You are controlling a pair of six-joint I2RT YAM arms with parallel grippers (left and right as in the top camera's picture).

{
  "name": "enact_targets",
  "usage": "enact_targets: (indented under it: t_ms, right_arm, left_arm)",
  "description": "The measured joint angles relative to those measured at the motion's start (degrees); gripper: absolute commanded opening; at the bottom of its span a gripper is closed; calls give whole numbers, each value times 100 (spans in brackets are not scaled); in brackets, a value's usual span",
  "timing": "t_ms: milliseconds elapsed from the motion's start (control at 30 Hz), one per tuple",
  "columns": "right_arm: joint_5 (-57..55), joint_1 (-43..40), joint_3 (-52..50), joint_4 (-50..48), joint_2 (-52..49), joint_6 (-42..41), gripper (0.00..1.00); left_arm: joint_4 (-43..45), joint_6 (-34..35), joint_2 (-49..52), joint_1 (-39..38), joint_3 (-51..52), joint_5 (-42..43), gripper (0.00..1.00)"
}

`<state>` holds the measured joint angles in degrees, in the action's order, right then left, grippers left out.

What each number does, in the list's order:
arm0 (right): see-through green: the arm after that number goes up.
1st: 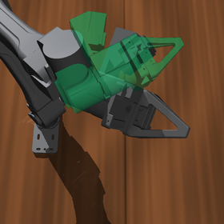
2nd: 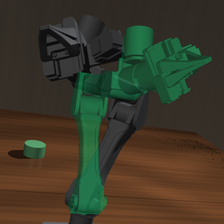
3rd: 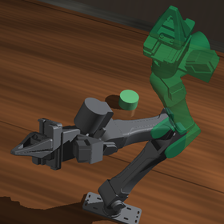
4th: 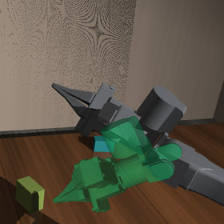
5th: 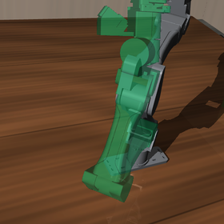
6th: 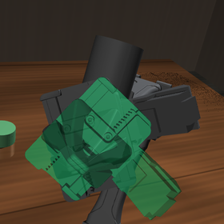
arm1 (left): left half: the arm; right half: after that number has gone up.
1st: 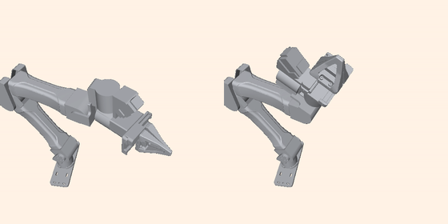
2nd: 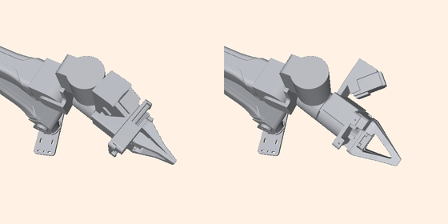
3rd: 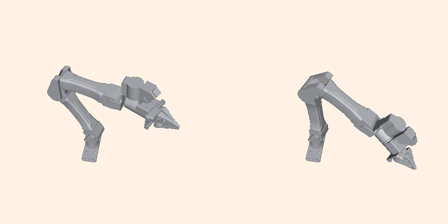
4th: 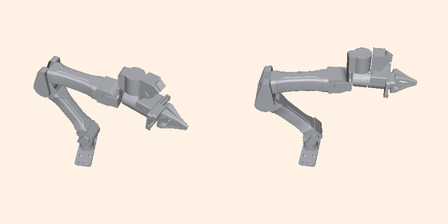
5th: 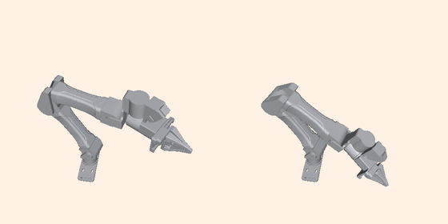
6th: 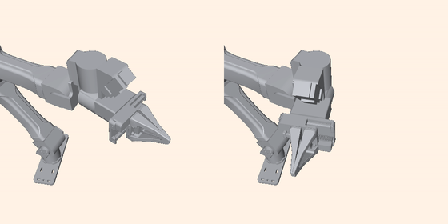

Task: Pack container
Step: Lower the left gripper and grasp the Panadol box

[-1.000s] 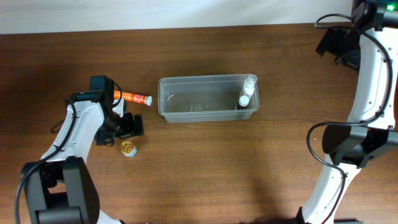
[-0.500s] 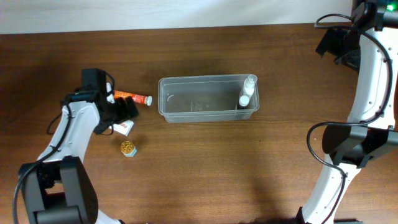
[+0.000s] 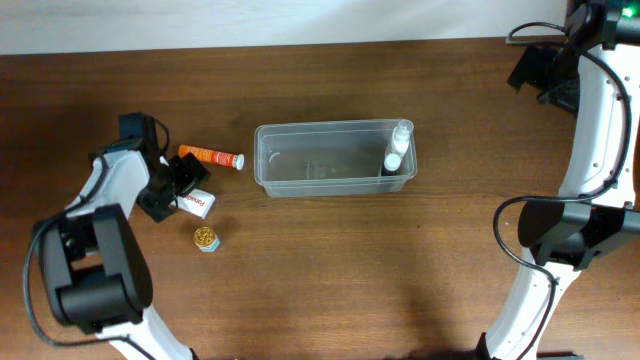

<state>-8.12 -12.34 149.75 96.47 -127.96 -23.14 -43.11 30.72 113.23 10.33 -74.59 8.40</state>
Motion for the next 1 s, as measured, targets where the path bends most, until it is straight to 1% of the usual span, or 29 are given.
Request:
enact_targets:
  t_ms: [133,267,467,500,533,700,867,967,1000]
  right_arm:
    - [0,0,0,0,0,0,98]
    - [0,0,0,-2,0,-2,98]
    - [0,0,0,-2,0,0,98]
    - [0,0,0,0,0,0,98]
    - [0,0,0,-2,0,2,98]
    - [0,0,0,-2,0,0,98]
    - [0,0,0,-2,0,0,98]
    - [0,0,0,-2,0,0,98]
    - [0,0,0,-2,0,0,98]
  left_arm:
    - [-151,42,256,0,-407,42,100]
    - [-291,-11,313,0,-483,44,99]
    - [-704,-437,337,0,-483,37,98]
    - [-772,-520,337,0,-483,17,95]
    - [-833,-597,337,0,-483,-9,94]
    - [-1025,-911,341,0,-483,-483,90]
    - [-964,-1023,343,0,-483,-1008,89]
    - [-872,-1043,348,0,-483,-1174,89]
    - [-828,-1045,348,0,-483,-1213,84]
